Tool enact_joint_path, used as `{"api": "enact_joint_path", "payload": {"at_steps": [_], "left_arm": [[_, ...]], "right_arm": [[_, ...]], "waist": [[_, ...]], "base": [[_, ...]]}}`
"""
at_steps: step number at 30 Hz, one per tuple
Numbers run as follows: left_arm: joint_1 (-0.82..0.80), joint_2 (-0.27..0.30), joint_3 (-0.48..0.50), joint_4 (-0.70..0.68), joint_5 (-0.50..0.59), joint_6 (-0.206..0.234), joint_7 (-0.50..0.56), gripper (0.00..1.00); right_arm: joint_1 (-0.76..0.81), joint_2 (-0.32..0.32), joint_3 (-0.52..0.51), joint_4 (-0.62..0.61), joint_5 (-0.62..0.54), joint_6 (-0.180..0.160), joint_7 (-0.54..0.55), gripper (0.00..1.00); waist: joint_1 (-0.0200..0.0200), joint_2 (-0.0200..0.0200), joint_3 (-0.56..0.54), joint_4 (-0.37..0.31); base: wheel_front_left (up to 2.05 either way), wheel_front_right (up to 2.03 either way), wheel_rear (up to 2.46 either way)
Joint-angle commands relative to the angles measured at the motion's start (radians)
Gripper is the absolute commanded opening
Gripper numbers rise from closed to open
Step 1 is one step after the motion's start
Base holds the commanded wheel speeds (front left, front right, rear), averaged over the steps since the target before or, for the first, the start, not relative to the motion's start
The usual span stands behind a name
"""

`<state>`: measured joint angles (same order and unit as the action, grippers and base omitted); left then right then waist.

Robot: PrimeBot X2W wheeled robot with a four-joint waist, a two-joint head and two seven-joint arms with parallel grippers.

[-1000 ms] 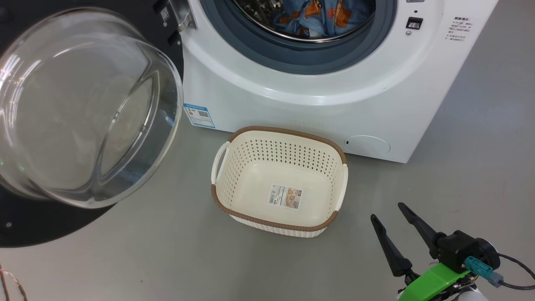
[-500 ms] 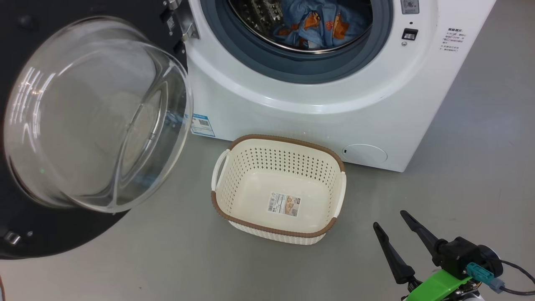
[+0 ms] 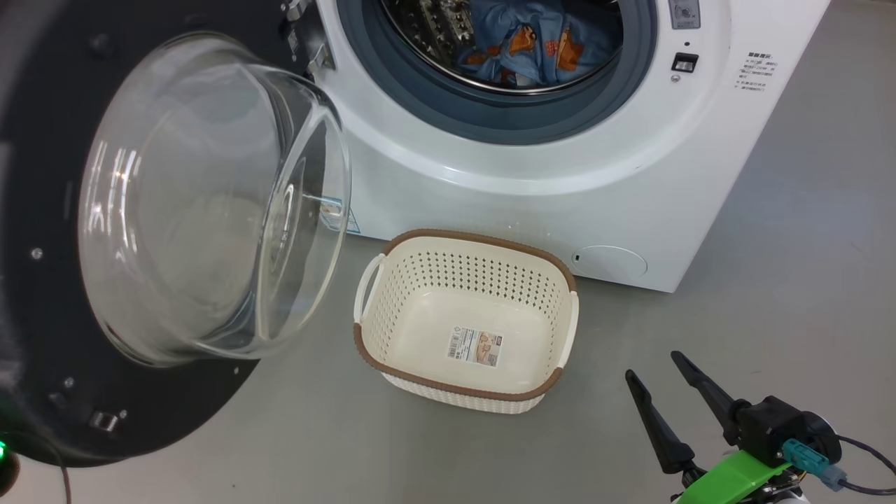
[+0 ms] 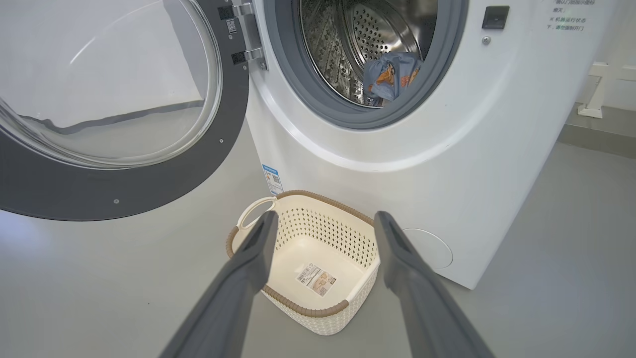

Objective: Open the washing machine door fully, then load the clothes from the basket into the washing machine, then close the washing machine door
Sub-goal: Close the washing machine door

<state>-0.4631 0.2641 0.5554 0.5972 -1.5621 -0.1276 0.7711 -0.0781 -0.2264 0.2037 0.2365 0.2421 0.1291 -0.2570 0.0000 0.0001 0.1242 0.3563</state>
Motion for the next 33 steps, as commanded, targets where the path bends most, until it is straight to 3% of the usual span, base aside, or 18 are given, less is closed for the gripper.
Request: {"api": "enact_joint_path", "payload": {"at_steps": [1, 7, 19, 25, 33], "left_arm": [[0.012, 0.033, 0.006, -0.050, -0.011, -0.003, 0.030, 0.00], [0.089, -0.018, -0.027, -0.218, -0.046, 0.001, 0.134, 0.00], [0.271, -0.178, -0.121, -0.549, -0.049, 0.053, 0.167, 0.00], [0.328, -0.208, -0.204, -0.648, -0.079, 0.067, 0.143, 0.00], [0.345, -0.213, -0.406, -0.675, -0.134, 0.053, 0.015, 0.00]], "right_arm": [[0.014, -0.005, 0.009, -0.026, 0.003, 0.002, -0.005, 1.00], [0.018, 0.015, -0.007, -0.031, 0.000, 0.002, -0.005, 1.00], [0.031, 0.061, -0.029, -0.036, -0.001, 0.002, -0.005, 1.00], [0.032, 0.067, -0.029, -0.037, -0.002, 0.002, -0.005, 1.00], [0.033, 0.070, -0.028, -0.036, -0.003, 0.002, -0.005, 1.00]], "waist": [[0.0000, -0.0001, -0.001, -0.001], [0.0000, -0.0001, -0.010, -0.022], [0.0000, -0.0001, -0.018, -0.078], [0.0000, -0.0001, -0.020, -0.105], [0.0000, -0.0001, -0.026, -0.161]], "base": [[0.00, 0.00, 0.00], [0.00, 0.00, 0.00], [0.00, 0.00, 0.00], [0.00, 0.00, 0.00], [0.00, 0.00, 0.00]]}}
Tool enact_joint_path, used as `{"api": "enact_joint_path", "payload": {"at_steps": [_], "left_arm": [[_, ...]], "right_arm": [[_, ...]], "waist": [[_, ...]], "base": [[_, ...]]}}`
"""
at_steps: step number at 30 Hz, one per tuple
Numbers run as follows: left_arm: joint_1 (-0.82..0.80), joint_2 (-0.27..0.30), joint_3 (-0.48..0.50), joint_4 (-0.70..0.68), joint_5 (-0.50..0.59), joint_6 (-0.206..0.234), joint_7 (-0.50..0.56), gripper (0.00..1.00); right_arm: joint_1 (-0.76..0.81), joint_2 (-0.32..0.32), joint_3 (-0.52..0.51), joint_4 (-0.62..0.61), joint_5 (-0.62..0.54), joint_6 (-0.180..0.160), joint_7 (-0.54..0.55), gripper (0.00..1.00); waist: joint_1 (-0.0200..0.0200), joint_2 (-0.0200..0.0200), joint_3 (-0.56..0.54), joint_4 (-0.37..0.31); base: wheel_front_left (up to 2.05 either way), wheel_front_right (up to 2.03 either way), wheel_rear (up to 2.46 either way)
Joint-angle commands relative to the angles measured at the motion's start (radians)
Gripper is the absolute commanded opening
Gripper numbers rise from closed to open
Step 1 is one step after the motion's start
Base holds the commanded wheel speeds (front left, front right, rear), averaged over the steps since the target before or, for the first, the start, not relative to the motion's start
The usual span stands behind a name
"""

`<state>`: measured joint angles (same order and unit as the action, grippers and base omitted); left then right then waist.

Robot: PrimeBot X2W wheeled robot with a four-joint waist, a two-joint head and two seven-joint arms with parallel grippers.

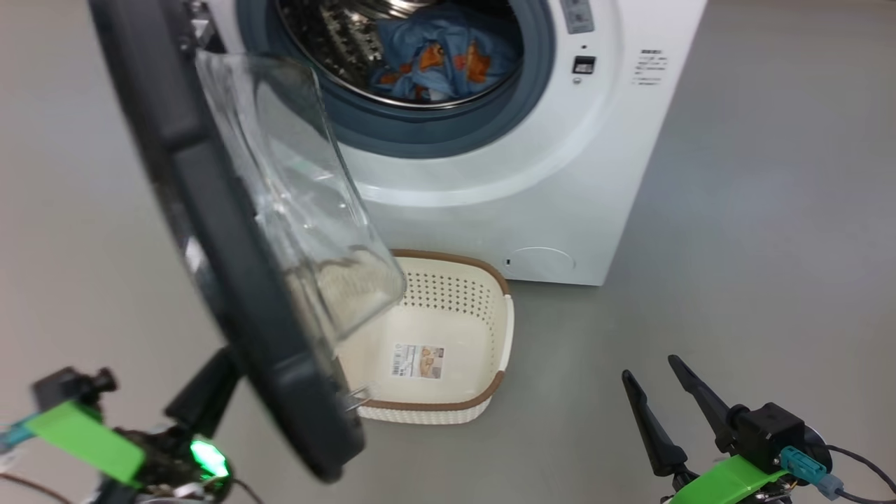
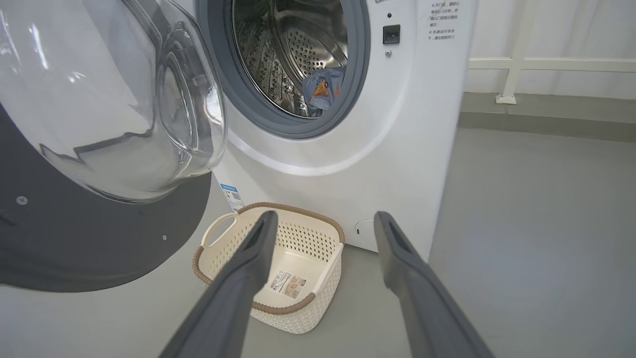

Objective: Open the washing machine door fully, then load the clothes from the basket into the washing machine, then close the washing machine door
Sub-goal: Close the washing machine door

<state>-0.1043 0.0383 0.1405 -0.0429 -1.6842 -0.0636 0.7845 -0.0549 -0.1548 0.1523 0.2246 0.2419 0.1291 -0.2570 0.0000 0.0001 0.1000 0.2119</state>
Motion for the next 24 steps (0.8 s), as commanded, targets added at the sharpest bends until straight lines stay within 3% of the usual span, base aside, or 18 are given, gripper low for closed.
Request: {"api": "enact_joint_path", "payload": {"at_steps": [1, 10, 24], "left_arm": [[-0.022, 0.012, -0.011, -0.026, -0.019, -0.015, -0.019, 0.00], [-0.197, 0.012, -0.147, 0.154, -0.062, -0.060, -0.190, 0.00], [-0.390, 0.012, -0.267, 0.300, -0.098, -0.067, -0.336, 0.00]], "right_arm": [[0.011, -0.003, 0.021, -0.023, -0.005, 0.002, -0.005, 1.00], [0.005, -0.016, 0.018, -0.022, -0.003, 0.002, -0.005, 1.00], [0.000, -0.012, 0.016, -0.022, -0.003, 0.002, -0.005, 1.00]], "waist": [[0.0000, -0.0001, -0.002, -0.024], [0.0000, -0.0001, 0.008, -0.108], [0.0000, -0.0001, 0.014, -0.203]], "base": [[0.00, 0.00, 0.00], [0.00, 0.00, 0.00], [0.00, 0.00, 0.00]]}}
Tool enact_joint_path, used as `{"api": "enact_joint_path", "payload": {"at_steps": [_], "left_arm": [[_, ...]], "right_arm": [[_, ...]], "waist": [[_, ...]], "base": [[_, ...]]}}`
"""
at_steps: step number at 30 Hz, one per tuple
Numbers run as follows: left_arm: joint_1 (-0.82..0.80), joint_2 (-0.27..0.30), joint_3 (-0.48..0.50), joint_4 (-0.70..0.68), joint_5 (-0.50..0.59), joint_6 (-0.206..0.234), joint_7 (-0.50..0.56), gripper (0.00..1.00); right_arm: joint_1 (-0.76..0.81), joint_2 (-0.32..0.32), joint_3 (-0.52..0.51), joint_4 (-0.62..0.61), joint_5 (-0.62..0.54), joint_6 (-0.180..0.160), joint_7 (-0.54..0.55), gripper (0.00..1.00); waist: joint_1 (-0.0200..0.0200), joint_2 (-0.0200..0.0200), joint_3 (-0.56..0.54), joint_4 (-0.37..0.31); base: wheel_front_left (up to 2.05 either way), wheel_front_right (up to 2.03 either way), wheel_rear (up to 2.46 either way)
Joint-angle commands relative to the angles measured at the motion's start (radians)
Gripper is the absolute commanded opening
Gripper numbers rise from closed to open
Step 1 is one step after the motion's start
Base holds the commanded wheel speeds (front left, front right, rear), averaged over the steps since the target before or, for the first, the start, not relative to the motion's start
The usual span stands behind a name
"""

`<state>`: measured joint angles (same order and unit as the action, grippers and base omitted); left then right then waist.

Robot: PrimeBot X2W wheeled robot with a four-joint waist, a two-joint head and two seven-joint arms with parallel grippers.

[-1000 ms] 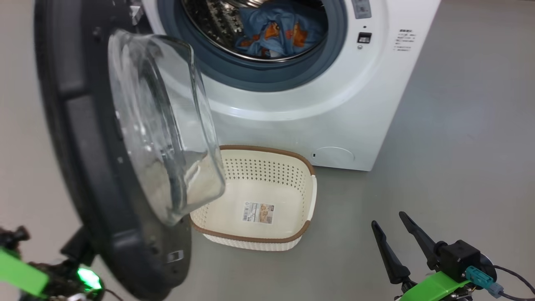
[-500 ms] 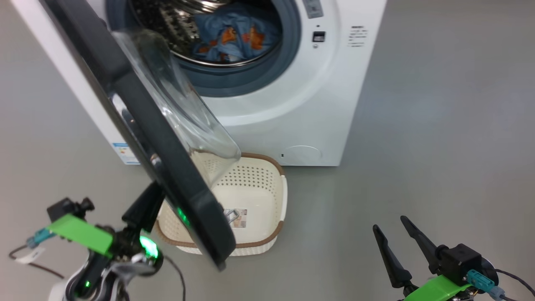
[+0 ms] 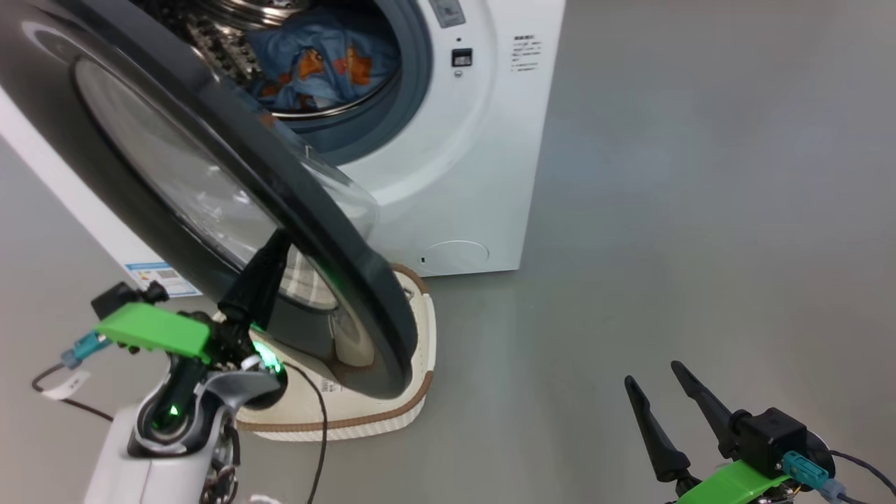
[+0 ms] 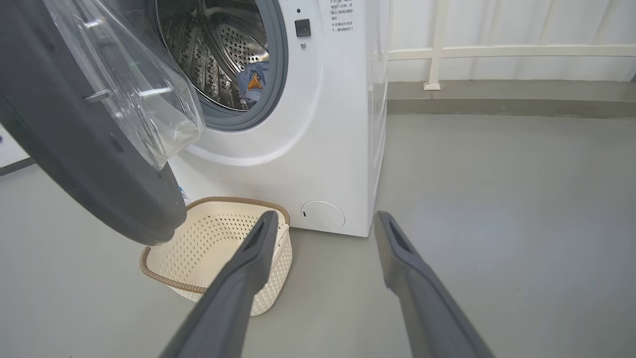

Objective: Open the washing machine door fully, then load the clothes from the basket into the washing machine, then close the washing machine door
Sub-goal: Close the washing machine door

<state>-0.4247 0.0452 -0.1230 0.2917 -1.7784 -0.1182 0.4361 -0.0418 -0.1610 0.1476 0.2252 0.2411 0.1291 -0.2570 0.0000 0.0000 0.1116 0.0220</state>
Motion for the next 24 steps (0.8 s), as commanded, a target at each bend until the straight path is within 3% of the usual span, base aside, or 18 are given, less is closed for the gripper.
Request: {"api": "enact_joint_path", "payload": {"at_steps": [1, 13, 24], "left_arm": [[-0.084, 0.005, -0.011, -0.021, -0.004, -0.012, 0.003, 0.00], [-0.284, 0.005, -0.106, 0.137, 0.006, -0.012, -0.124, 0.00], [-0.439, 0.005, -0.149, 0.304, 0.047, -0.012, -0.352, 0.00]], "right_arm": [[-0.014, -0.006, 0.021, -0.022, -0.001, 0.002, -0.005, 1.00], [-0.045, 0.001, 0.042, -0.012, 0.006, 0.002, -0.005, 1.00], [-0.053, 0.004, 0.047, -0.006, 0.007, 0.002, -0.005, 1.00]], "waist": [[0.0000, 0.0000, 0.004, -0.016], [0.0000, 0.0000, 0.026, -0.065], [0.0000, 0.0000, 0.038, -0.111]], "base": [[0.00, 0.00, 0.00], [0.00, 0.00, 0.00], [0.00, 0.00, 0.00]]}}
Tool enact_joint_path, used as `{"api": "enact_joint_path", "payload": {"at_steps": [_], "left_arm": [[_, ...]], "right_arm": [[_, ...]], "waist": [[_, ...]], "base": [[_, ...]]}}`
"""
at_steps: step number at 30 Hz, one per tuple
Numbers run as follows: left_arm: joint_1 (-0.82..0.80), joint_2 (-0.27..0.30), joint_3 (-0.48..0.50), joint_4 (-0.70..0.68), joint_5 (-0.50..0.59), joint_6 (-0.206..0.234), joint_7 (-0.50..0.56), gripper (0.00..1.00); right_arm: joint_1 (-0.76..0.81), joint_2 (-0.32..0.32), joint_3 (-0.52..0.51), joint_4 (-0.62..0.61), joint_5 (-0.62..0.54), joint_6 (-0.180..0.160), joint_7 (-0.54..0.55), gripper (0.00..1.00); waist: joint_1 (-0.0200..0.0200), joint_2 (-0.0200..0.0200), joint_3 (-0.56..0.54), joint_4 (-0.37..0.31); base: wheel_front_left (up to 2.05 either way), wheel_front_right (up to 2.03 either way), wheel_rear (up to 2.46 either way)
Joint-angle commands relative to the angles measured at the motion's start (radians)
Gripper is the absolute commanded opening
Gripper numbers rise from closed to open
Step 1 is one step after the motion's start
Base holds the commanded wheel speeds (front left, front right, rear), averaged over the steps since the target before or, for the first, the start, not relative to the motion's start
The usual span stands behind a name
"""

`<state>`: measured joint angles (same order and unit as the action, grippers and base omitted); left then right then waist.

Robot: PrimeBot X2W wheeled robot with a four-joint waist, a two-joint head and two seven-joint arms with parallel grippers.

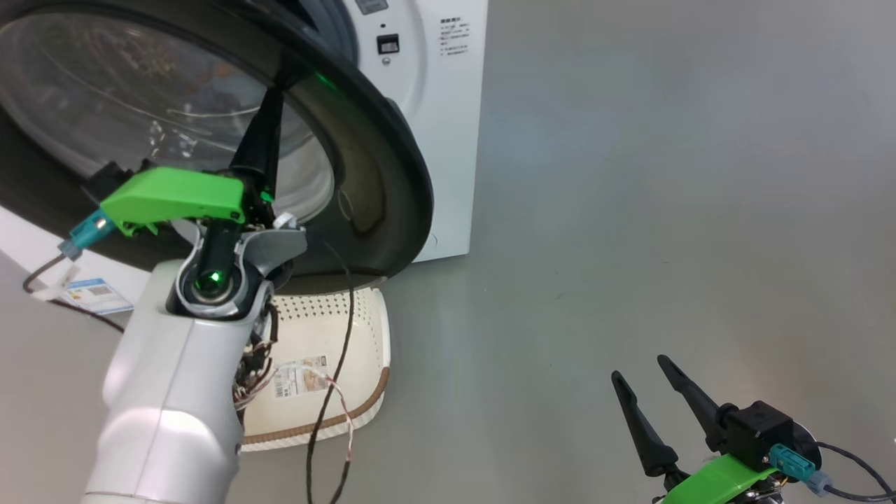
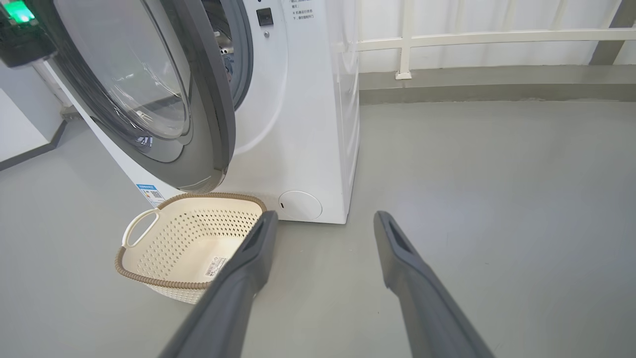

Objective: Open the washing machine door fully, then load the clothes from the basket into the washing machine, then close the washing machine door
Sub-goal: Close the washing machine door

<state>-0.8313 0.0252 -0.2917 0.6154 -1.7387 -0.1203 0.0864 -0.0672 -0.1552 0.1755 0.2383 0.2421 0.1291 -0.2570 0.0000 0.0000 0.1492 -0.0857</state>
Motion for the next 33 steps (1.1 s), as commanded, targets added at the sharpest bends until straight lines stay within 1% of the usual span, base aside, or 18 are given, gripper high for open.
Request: {"api": "enact_joint_path", "payload": {"at_steps": [1, 6, 8, 11, 12, 13, 14, 15, 17, 18, 20, 22, 23, 25, 29, 30, 33], "left_arm": [[-0.037, 0.025, 0.015, -0.012, 0.013, -0.010, -0.012, 0.00], [-0.034, 0.025, -0.009, 0.009, 0.058, -0.010, -0.048, 0.00], [-0.026, 0.028, -0.026, 0.014, 0.100, -0.010, -0.061, 0.00], [-0.010, 0.049, -0.067, 0.013, 0.183, -0.010, -0.098, 0.00], [-0.004, 0.060, -0.083, 0.012, 0.216, -0.010, -0.122, 0.16], [0.005, 0.073, -0.100, 0.014, 0.253, -0.010, -0.154, 0.45], [0.015, 0.084, -0.112, 0.019, 0.282, -0.010, -0.185, 0.87], [0.025, 0.094, -0.126, 0.026, 0.309, -0.010, -0.212, 1.00], [0.056, 0.121, -0.165, 0.058, 0.380, -0.010, -0.284, 1.00], [0.065, 0.132, -0.176, 0.070, 0.409, -0.010, -0.303, 1.00], [0.084, 0.143, -0.192, 0.090, 0.466, -0.010, -0.331, 1.00], [0.098, 0.152, -0.195, 0.113, 0.545, -0.008, -0.345, 1.00], [0.104, 0.154, -0.174, 0.111, 0.590, 0.001, -0.347, 1.00], [0.138, 0.156, -0.106, 0.072, 0.719, 0.034, -0.347, 1.00], [0.282, 0.114, 0.009, -0.028, 0.928, 0.079, -0.348, 1.00], [0.282, 0.114, 0.009, -0.028, 0.928, 0.079, -0.348, 1.00], [0.382, 0.085, 0.071, -0.087, 1.039, 0.093, -0.348, 1.00]], "right_arm": [[-0.028, -0.001, 0.018, -0.020, 0.006, 0.002, -0.005, 1.00], [-0.023, 0.000, 0.005, -0.022, 0.004, 0.002, -0.005, 1.00], [-0.020, 0.002, -0.002, -0.024, 0.002, 0.002, -0.005, 1.00], [-0.018, 0.005, -0.016, -0.026, 0.000, 0.002, -0.005, 1.00], [-0.017, 0.005, -0.020, -0.026, 0.000, 0.002, -0.005, 1.00], [-0.016, 0.006, -0.024, -0.026, -0.001, 0.002, -0.005, 1.00], [-0.015, 0.008, -0.025, -0.026, -0.001, 0.002, -0.005, 1.00], [-0.014, 0.009, -0.028, -0.025, -0.001, 0.002, -0.005, 1.00], [-0.009, 0.011, -0.034, -0.021, -0.002, 0.002, -0.005, 1.00], [-0.007, 0.012, -0.035, -0.020, -0.002, 0.002, -0.005, 1.00], [-0.004, 0.013, -0.042, -0.021, -0.002, 0.002, -0.005, 1.00], [0.001, 0.012, -0.048, -0.021, -0.004, 0.002, -0.005, 1.00], [0.003, 0.012, -0.050, -0.022, -0.005, 0.002, -0.005, 1.00], [0.005, 0.013, -0.052, -0.025, -0.005, 0.002, -0.005, 1.00], [0.006, 0.017, -0.057, -0.029, -0.007, 0.002, -0.005, 1.00], [0.006, 0.017, -0.057, -0.029, -0.007, 0.002, -0.005, 1.00], [0.007, 0.020, -0.058, -0.031, -0.009, 0.002, -0.005, 1.00]], "waist": [[0.0000, 0.0000, 0.001, -0.006], [0.0000, 0.0000, 0.002, 0.001], [0.0000, 0.0000, 0.002, 0.009], [0.0000, 0.0000, 0.001, 0.025], [0.0000, 0.0000, 0.000, 0.031], [0.0000, 0.0000, -0.004, 0.036], [0.0000, 0.0000, -0.007, 0.039], [0.0000, 0.0000, -0.010, 0.044], [0.0000, 0.0000, -0.024, 0.059], [0.0000, 0.0000, -0.029, 0.063], [0.0000, 0.0000, -0.036, 0.077], [0.0000, 0.0000, -0.047, 0.091], [0.0000, 0.0000, -0.052, 0.098], [0.0000, 0.0000, -0.062, 0.108], [0.0000, 0.0000, -0.076, 0.118], [0.0000, 0.0000, -0.076, 0.118], [0.0000, 0.0000, -0.084, 0.126]], "base": [[0.00, 0.00, 0.00], [0.00, 0.00, 0.00], [0.00, 0.00, 0.00], [0.00, 0.00, 0.00], [0.00, 0.00, 0.00], [0.00, 0.00, 0.00], [0.00, 0.00, 0.00], [0.00, 0.00, 0.00], [0.00, 0.00, 0.00], [0.00, 0.00, 0.00], [0.00, 0.00, 0.00], [0.00, 0.00, 0.00], [0.00, 0.00, 0.00], [0.00, 0.00, 0.00], [0.00, 0.00, 0.00], [0.00, 0.00, 0.00], [0.00, 0.00, 0.00]]}}
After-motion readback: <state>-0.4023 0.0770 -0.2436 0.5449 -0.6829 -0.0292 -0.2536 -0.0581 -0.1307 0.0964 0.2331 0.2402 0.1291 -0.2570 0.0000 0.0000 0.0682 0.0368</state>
